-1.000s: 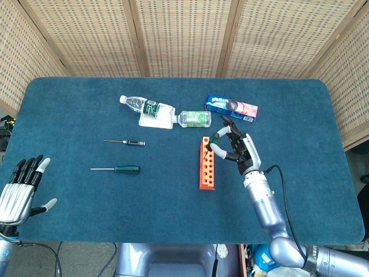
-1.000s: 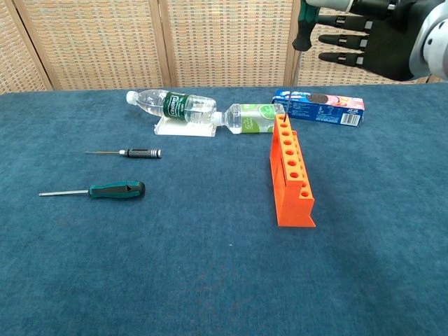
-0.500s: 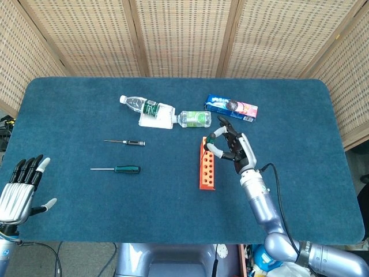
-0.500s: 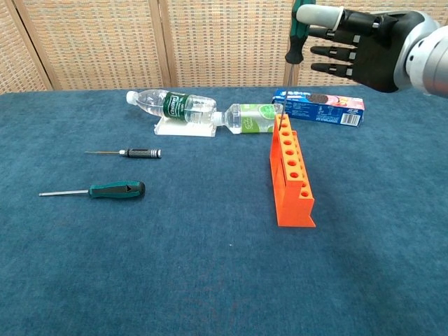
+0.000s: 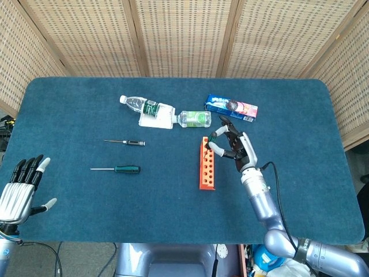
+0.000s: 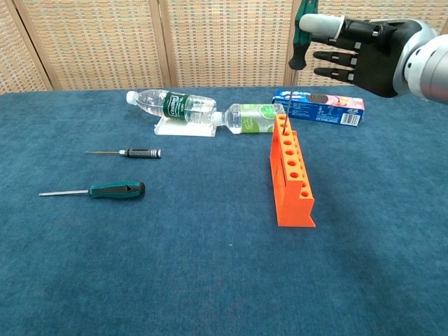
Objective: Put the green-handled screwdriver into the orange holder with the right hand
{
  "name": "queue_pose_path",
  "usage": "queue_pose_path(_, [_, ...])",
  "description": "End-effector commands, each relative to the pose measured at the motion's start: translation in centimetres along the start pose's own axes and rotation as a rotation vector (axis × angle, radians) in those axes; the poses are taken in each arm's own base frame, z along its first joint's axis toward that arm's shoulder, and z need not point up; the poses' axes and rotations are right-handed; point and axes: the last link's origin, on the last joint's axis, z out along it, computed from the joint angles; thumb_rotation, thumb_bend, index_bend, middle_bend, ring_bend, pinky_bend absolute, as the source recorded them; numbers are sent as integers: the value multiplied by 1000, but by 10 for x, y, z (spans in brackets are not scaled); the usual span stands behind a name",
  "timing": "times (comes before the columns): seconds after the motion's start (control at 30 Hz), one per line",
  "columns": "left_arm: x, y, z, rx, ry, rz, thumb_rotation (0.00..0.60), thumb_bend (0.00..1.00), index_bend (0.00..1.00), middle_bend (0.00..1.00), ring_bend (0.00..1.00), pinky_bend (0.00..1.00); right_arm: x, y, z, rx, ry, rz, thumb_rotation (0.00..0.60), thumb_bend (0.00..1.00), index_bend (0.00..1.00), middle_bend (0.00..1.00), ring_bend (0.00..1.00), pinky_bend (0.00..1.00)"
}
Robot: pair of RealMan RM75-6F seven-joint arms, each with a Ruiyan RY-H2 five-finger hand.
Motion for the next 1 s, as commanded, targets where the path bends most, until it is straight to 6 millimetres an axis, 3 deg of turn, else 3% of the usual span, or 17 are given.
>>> queue_pose_path(0.03, [0, 0, 0, 1, -1, 1, 600, 0, 0, 0, 0, 0, 2, 2, 1, -5, 2, 0, 600, 217, 620, 66, 0, 0])
queue_pose_path(1.0, [-2, 1, 1, -2, -6, 2, 600, 0, 0, 0, 0, 0, 11, 15, 3, -30, 5, 14, 600, 217, 620, 70, 0, 0])
